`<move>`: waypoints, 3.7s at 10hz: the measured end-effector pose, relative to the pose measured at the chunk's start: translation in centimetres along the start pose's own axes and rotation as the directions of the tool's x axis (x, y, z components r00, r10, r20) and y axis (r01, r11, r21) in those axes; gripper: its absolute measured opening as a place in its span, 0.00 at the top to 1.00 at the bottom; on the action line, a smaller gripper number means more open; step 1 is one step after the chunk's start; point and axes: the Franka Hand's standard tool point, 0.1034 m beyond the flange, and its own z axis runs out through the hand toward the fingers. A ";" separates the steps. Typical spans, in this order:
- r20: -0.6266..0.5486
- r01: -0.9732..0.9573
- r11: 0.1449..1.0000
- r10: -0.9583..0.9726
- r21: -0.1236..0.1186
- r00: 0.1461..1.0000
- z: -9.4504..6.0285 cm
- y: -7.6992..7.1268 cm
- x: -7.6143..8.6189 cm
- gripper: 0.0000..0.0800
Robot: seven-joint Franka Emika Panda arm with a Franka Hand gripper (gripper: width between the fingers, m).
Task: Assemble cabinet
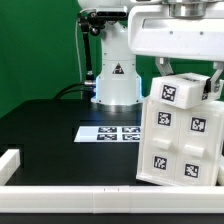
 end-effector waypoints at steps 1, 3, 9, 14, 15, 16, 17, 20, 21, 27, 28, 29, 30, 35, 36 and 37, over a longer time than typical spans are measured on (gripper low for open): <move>0.002 -0.088 0.996 0.088 0.002 0.996 -0.1 0.2 0.3 0.31; 0.006 -0.243 0.970 0.243 0.024 0.970 -0.1 0.3 0.7 0.31; 0.055 -0.626 0.773 0.624 0.101 0.779 0.1 0.3 1.7 0.31; 0.161 -0.848 0.496 0.836 0.187 0.525 0.1 -0.5 1.5 0.31; 0.187 -0.885 0.431 0.868 0.178 0.460 0.1 -0.6 1.5 0.31; 0.198 -0.903 0.393 0.884 0.174 0.423 0.0 -0.6 1.6 0.31; 0.219 -0.924 0.341 0.902 0.172 0.373 0.0 -0.7 1.7 0.31; 0.332 -0.972 0.128 0.924 0.198 0.189 0.3 -0.6 1.8 0.31; 0.342 -0.971 0.120 0.921 0.205 0.186 0.3 -0.7 1.7 0.31; 0.305 -0.907 0.342 0.861 0.246 0.407 -1.2 -0.8 1.8 0.19; 0.292 -0.863 0.434 0.816 0.259 0.498 -2.1 -1.1 1.6 0.19; 0.278 -0.819 0.504 0.774 0.274 0.569 -2.5 -1.6 1.5 0.19; 0.257 -0.780 0.554 0.740 0.290 0.621 -2.2 -1.4 1.6 0.19; 0.090 -0.333 0.902 0.321 0.276 0.943 -2.4 -1.8 0.4 0.19; 0.058 -0.196 0.939 0.188 0.282 0.981 -2.5 -2.2 0.5 0.19; 0.022 -0.062 0.961 0.059 0.268 0.998 -2.5 -2.3 0.2 0.19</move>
Offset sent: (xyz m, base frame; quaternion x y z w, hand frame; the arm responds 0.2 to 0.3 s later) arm 0.0000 0.0000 0.0000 0.0000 0.0000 0.1938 0.9810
